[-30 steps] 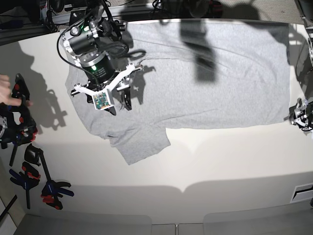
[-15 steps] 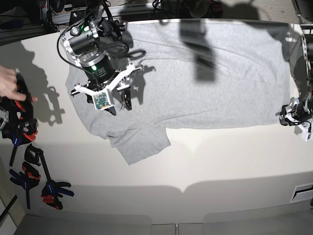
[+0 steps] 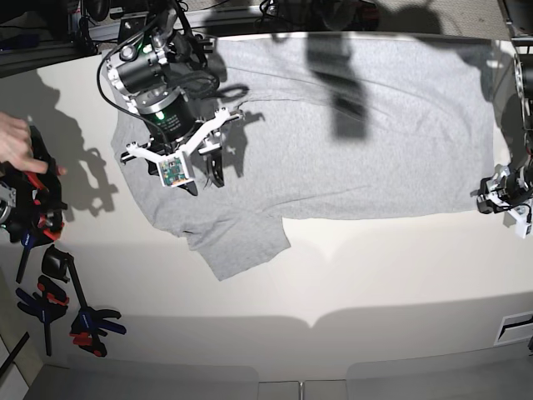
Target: Fold the T-shirt properly
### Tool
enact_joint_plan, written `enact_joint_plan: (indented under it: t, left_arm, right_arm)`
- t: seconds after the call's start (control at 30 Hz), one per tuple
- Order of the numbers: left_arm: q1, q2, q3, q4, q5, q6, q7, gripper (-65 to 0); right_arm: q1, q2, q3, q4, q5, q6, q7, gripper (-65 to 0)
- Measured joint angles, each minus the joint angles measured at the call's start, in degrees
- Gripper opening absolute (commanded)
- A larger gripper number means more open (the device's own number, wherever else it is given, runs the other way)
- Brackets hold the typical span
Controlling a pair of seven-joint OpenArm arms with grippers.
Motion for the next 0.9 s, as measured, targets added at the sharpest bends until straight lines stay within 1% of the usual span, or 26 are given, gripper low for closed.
enact_joint_plan:
  t: [0.03,0.07,0.2,0.23,0.3,0.4,0.47,0.53,0.57,0.6,0.7,0.77,0.8,0.87,0.9]
  left_arm:
    - [-0.42,-0.35,0.02,-0.02,0.04,1.16,0.07,-43.2]
    - [-0.76,-0.92,0.04,-0.04,0.44,1.55,1.03,-43.2]
    - [-1.73,-2.91,0.09,-0.07,0.42,1.99,0.00,-43.2]
    - [-1.79,-2.95,0.09,-0.07,0.37,1.99,0.09,-43.2]
    - [-1.70,-2.40,0.09,-0.07,-1.84,2.01,2.40,-43.2]
    - [-1.38,-1.40,0.11,-0.07,-3.58,1.73,2.62,-43.2]
    - [-1.38,-1.57,0.11,-0.07,-3.56,1.73,2.58,-43.2]
    - [-1.25,-1.86,0.09,-0.07,-1.07,2.03,2.34,-43.2]
    - [-0.94,-1.84,0.09,-0.07,-0.92,3.28,2.36,-43.2]
    - [-0.48,-1.68,0.09,-0.09,-0.92,3.82,2.10,-43.2]
    - [0.44,-1.40,0.04,-0.11,-1.84,3.82,2.69,-43.2]
    - [0.59,-1.03,0.00,-0.11,-4.70,3.37,4.02,-43.2]
    - [0.74,-0.90,-0.13,-0.11,-6.34,2.45,5.16,-43.2]
    - [0.72,-0.68,-0.22,-0.11,-10.23,-1.75,8.85,-43.2]
    - [0.70,-0.52,-0.22,-0.11,-11.30,-3.23,10.10,-43.2]
  right_arm:
    - [0.00,0.00,0.00,0.00,0.00,0.00,0.00,-41.9]
    - [0.02,0.00,0.00,0.00,-0.02,0.00,0.00,-41.9]
    - [0.00,0.00,0.00,0.00,0.00,0.00,0.00,-41.9]
    - [0.02,0.00,0.00,0.00,0.00,0.00,0.02,-41.9]
    - [0.00,0.00,0.00,0.00,0.00,0.00,0.02,-41.9]
    - [0.00,-0.02,0.00,0.00,0.02,0.00,0.44,-41.9]
    - [0.02,0.00,0.00,0.00,0.00,0.00,0.09,-41.9]
    - [0.00,0.00,0.00,0.00,0.00,0.00,-0.04,-41.9]
    - [0.00,-0.02,0.00,0.00,0.00,0.00,-0.02,-41.9]
    - [0.00,-0.02,0.00,0.00,0.00,0.00,-0.02,-41.9]
    - [0.00,-0.02,0.00,0.00,0.00,0.00,-0.04,-41.9]
    - [0.02,0.00,0.00,0.00,0.00,0.00,-0.02,-41.9]
    - [0.00,0.00,0.00,0.00,0.00,0.00,-0.04,-41.9]
    - [0.02,0.00,0.00,0.00,0.00,0.00,-0.04,-41.9]
    - [0.02,-0.02,0.00,0.00,0.02,0.00,-0.02,-41.9]
